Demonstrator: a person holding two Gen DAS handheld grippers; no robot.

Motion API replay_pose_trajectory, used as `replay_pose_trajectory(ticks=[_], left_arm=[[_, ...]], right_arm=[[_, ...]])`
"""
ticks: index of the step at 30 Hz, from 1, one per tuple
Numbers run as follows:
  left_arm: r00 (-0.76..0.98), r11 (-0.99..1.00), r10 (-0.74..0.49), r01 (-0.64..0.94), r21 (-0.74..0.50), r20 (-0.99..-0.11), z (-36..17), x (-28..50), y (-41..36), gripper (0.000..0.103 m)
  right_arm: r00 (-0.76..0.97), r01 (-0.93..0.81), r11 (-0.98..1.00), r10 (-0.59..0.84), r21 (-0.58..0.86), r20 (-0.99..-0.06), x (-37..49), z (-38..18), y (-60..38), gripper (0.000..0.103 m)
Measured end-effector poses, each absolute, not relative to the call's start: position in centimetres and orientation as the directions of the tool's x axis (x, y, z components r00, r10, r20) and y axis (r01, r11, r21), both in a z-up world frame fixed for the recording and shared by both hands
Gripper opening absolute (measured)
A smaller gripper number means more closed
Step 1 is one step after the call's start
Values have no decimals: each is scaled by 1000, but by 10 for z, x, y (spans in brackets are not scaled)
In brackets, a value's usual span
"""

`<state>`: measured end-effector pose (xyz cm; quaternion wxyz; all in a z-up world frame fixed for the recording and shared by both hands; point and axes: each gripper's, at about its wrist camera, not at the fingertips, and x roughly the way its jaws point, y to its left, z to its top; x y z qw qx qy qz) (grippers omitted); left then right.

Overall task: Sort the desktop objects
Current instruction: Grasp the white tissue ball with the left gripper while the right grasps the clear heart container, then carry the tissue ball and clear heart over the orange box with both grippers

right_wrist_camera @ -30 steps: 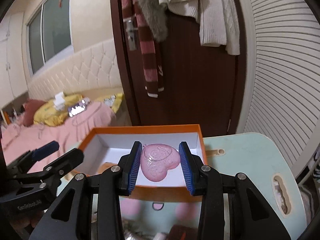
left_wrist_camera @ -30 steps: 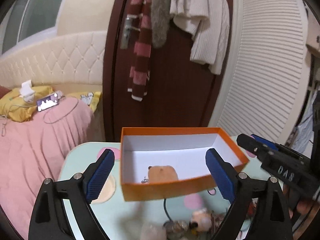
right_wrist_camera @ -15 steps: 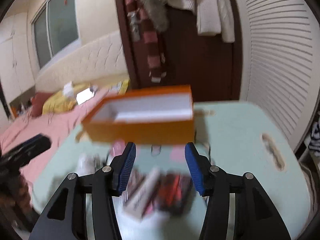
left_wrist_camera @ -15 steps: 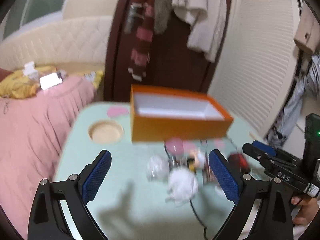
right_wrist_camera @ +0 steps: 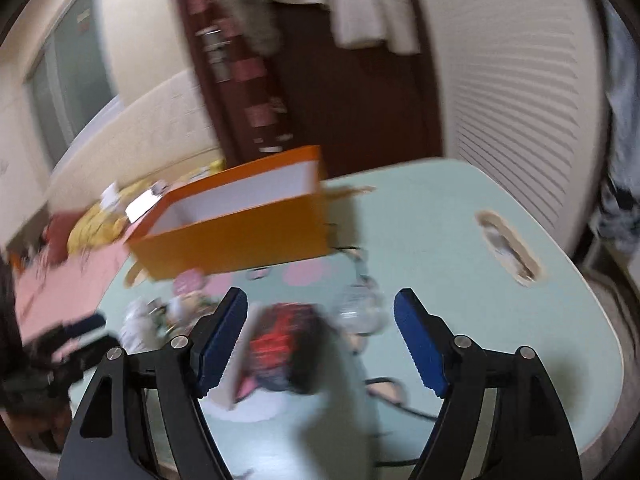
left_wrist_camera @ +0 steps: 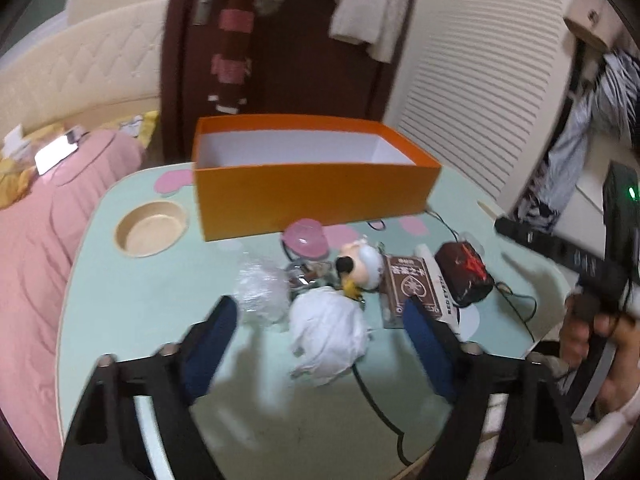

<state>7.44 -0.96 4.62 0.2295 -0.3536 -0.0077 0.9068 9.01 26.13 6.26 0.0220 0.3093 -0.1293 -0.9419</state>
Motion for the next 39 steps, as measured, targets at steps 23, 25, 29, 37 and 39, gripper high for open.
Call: replay_pose_trajectory(ticks=[23, 25, 29, 37, 39], left_arm=[[-592, -880, 449, -425, -215, -669, 33, 71, -11, 26], [-597, -880, 449, -423, -216, -664, 34, 72, -12, 26], [-617, -881, 454, -420, -219, -643, 39, 74, -15, 26], [-641, -881, 455, -424, -210, -618, 46, 77, -17, 26], [-638, -880, 457, -425, -211, -620, 46, 76, -17, 26]], right_arm=[[-705, 12, -1000, -16, 10, -709, 40, 31, 248, 48], [-709, 36, -999, -17, -13, -705, 44, 30, 242, 37], [-716, 44, -999, -39, 11, -697, 49, 30, 245, 36], [-759, 65, -996, -94, 69, -644, 57, 46, 249, 18], [-760, 71, -996, -94, 62, -643, 57, 47, 246, 18]])
